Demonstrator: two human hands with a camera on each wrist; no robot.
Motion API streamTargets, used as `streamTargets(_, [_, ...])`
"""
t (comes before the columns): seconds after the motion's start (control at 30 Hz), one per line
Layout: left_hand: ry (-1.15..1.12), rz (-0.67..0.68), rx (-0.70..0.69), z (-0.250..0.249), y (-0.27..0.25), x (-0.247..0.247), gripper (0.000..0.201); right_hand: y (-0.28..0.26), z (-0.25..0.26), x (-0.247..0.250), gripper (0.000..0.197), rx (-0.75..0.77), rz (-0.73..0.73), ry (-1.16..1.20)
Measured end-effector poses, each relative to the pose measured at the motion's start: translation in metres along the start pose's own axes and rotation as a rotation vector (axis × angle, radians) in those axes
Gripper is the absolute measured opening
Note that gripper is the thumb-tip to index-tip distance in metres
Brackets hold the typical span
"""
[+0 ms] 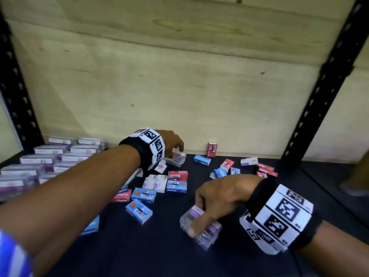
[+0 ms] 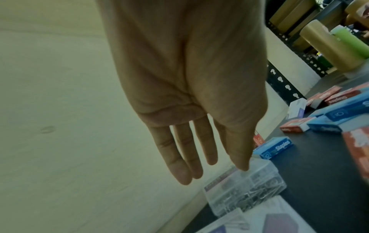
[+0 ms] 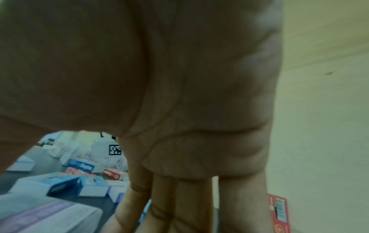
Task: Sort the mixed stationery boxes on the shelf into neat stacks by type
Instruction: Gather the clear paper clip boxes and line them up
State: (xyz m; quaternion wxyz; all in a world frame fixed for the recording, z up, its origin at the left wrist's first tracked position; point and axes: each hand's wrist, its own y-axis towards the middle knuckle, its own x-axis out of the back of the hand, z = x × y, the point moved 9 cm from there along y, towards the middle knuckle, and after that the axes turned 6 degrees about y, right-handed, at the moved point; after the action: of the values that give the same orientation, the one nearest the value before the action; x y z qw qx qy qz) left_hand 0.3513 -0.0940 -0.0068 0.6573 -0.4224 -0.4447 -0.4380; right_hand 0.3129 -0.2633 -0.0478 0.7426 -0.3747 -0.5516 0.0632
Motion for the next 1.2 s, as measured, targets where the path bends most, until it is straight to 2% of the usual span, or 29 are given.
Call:
streamTargets(0.13, [-0.031,0.014,0.021,0.004,0.008,-0.007,0.050,-0.001,0.002,-0.001,0.068,0.003,-0.007,-0.020])
streamTargets(0.3, [-0.056,0.032,0.055,0.009,0.015,-0.012,0.060,0.001,-0.009,0.018,0.065,-0.038,-0.144,-0.065])
streamTargets(0.4, [-0.066,0.045,0.072,0.012,0.016,-0.012,0.064,0.005,-0.020,0.029,0.068,-0.069,-0.176,-0.031])
streamTargets(0.53, [-0.064,0.035,0.066,0.015,0.017,-0.009,0.054,0.014,-0.030,0.038,0.065,-0.057,-0.197,0.091])
streamTargets(0.73, [-0.133,0.007,0.074,0.020,0.016,-0.004,0.049,0.022,-0.037,0.051,0.041,0.015,-0.247,0.090])
streamTargets(0.97, [-0.159,-0.047,0.027,0.015,0.006,0.012,0.042,0.009,-0.043,0.065,0.037,0.060,-0.315,0.041])
streamTargets(1.2, [-0.232,-0.127,0.049,0.043,-0.048,0.043,0.037,0.001,-0.010,0.097,0.037,0.116,-0.430,-0.012])
